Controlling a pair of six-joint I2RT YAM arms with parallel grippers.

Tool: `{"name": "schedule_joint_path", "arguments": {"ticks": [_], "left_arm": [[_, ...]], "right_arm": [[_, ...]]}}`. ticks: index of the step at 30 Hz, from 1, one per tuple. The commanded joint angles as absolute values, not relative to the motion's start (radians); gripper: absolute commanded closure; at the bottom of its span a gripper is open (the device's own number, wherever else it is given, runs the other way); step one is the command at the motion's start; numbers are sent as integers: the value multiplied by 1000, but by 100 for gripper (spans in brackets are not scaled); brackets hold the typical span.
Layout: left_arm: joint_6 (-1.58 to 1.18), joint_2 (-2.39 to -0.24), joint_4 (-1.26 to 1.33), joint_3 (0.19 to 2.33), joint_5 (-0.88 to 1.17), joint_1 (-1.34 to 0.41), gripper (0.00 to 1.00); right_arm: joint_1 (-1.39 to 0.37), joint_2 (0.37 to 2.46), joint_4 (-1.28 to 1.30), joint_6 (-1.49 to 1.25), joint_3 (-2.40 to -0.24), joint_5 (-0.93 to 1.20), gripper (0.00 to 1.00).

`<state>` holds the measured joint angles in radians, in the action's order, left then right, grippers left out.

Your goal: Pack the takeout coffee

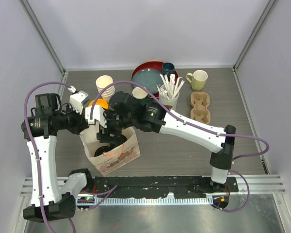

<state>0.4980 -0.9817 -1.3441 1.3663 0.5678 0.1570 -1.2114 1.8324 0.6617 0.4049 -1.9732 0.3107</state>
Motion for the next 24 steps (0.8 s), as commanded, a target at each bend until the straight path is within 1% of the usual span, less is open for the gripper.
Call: {"name": "schedule_joint_path", "arguments": {"ticks": [1,13,18,21,24], "left_arm": [[497,-971,-1531,1362,563,153,100],[494,-965,-1531,1358,565,155,100],[492,-959,-1532,1356,566,153,100],[494,-960,-1532,1353,565,155,100],[492,-957,-1534,1351,568,155,100]], "right_arm": [[-1209,1752,592,367,-1941,298,25],[-1195,1553,514,298,-1801,331,24],[-1170,1468,465,212,-1741,273,24],[-1125,1434,433,160,-1694,214,24],[-1030,1399,396,56,-1642,170,24]]}}
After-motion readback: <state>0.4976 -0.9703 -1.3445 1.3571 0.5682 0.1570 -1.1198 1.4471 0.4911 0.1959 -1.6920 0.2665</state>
